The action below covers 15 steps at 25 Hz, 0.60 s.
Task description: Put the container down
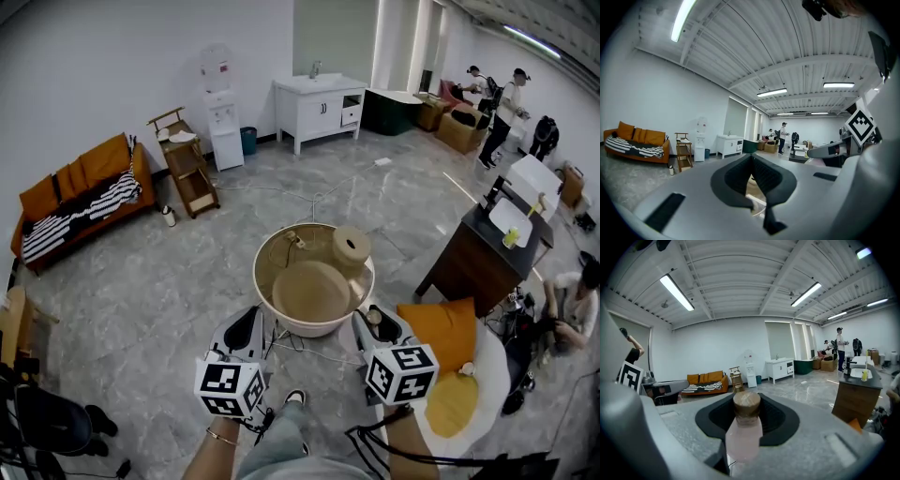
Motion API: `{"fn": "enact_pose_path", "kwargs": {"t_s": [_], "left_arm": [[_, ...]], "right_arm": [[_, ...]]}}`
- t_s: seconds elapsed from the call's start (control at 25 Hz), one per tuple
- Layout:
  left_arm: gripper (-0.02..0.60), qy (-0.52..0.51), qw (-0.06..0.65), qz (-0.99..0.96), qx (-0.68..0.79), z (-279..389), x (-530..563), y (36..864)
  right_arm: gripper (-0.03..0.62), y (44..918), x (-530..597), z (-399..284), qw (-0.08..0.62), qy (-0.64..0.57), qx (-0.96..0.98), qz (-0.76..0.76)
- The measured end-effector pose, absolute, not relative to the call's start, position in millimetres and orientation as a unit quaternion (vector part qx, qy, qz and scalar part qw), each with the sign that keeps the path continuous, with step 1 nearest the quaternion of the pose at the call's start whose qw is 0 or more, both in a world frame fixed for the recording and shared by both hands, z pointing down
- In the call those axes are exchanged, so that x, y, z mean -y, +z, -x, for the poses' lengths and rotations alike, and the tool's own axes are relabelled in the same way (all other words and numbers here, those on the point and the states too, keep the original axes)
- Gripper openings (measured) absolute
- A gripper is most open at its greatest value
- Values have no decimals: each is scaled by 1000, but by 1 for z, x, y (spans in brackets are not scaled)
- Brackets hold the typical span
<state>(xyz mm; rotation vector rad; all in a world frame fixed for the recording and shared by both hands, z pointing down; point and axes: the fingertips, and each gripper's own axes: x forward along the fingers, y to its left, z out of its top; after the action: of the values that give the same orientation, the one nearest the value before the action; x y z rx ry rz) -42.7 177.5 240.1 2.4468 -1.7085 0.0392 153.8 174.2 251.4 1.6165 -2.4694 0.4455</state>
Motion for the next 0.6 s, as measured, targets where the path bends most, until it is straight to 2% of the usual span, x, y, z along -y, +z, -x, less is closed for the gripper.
{"fn": "enact_pose_path", "kwargs": {"t_s": [0.6], "left_arm": [[-3,1,70,-833,549,43,-42,230]], "right_arm": [[135,242,-63,-152,84,127,815,-559]]}}
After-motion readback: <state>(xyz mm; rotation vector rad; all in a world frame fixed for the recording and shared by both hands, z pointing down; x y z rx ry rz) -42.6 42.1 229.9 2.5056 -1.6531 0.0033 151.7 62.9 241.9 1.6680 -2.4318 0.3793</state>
